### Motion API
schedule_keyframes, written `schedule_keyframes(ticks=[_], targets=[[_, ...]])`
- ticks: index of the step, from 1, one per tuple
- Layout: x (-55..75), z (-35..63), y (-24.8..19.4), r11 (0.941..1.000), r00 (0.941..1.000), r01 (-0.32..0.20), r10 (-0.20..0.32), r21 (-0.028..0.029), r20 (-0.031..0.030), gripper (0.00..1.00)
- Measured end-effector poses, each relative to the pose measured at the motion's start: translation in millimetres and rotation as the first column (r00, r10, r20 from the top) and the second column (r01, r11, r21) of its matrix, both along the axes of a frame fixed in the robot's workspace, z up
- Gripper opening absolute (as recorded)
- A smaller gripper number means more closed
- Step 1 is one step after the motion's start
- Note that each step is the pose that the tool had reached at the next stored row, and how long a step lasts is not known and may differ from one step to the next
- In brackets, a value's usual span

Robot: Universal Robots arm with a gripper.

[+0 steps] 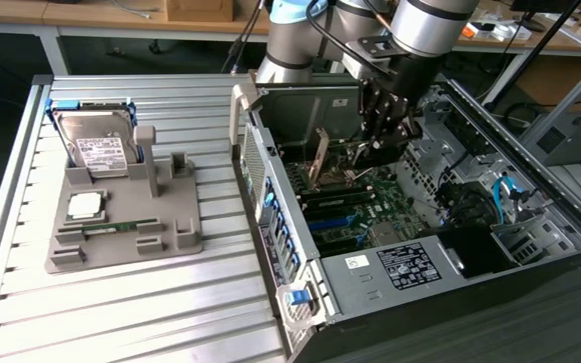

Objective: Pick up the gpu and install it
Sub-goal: 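Insert the gpu into the slot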

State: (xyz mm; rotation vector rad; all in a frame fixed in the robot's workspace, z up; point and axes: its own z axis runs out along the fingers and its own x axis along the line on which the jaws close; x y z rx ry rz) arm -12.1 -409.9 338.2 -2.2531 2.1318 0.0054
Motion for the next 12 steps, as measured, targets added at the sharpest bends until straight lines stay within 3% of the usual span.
schedule_keyframes(ticks=[6, 7, 8, 9, 11, 12], targets=[[-0.1, -0.1, -6.4, 1.0, 1.0, 0.002, -0.002, 0.0004, -0.0009, 0.27], [0.1, -0.3, -6.5, 1.0, 1.0, 0.002, -0.002, 0.0006, -0.0053, 0.27], [0.2, -0.6, -6.5, 1.0, 0.9999, 0.002, -0.002, 0.0006, -0.0168, 0.27], [0.3, -0.9, -6.6, 1.0, 0.9994, 0.003, -0.003, 0.0004, -0.0351, 0.27], [0.5, -1.2, -6.6, 1.0, 0.9982, 0.003, -0.003, 0.0002, -0.0607, 0.27], [0.5, -1.2, -6.6, 1.0, 0.9977, 0.003, -0.003, 0.0001, -0.068, 0.27]])
